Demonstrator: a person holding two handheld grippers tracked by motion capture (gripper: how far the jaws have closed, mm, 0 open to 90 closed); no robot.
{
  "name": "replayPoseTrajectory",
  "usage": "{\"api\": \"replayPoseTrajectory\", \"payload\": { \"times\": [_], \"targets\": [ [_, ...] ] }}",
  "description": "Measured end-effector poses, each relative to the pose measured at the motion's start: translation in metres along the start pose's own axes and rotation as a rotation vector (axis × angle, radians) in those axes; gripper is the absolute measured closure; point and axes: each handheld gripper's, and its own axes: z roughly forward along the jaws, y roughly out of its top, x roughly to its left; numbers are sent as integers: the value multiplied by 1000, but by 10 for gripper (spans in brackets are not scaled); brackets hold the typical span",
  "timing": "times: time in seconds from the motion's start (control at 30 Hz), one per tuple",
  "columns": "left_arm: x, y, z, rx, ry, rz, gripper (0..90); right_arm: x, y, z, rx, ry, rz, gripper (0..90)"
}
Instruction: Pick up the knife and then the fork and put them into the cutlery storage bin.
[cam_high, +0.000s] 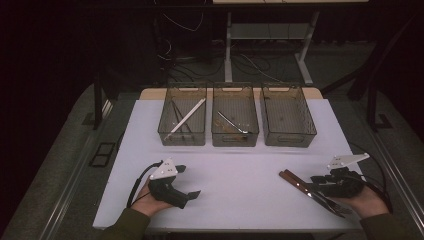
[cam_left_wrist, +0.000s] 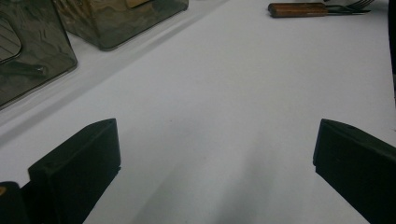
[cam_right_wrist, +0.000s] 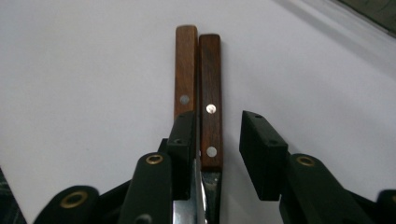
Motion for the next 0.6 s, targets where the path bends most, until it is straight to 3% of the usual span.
{"api": "replayPoseTrajectory", "payload": {
  "times": [0.6],
  "targets": [
    [-1, 0, 1, 10, 0, 6, 0, 2, 2, 8, 90, -10, -34, 735]
  ]
}}
